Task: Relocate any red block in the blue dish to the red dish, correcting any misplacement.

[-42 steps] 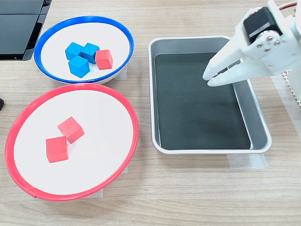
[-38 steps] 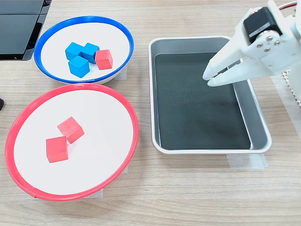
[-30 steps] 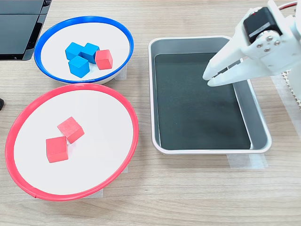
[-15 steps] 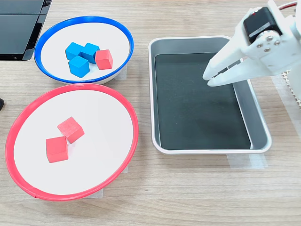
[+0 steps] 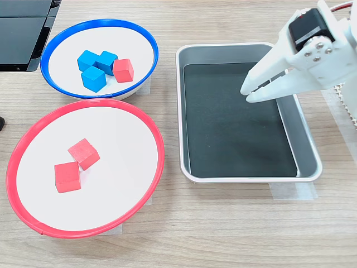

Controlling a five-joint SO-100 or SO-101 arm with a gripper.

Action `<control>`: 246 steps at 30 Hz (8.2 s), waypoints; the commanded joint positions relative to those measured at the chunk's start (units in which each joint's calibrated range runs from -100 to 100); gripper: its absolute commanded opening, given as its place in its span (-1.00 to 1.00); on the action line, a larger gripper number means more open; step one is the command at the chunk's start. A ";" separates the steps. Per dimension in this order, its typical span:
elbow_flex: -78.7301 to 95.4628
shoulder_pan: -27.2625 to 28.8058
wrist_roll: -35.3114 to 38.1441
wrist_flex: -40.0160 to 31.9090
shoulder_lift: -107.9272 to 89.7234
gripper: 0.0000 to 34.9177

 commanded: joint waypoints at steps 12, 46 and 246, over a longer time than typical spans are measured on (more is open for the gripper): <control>-0.19 -0.29 0.05 -0.49 0.17 -0.98; -0.19 -0.29 0.05 -0.49 0.17 -0.98; -99.42 -16.38 5.76 -12.46 120.17 -0.92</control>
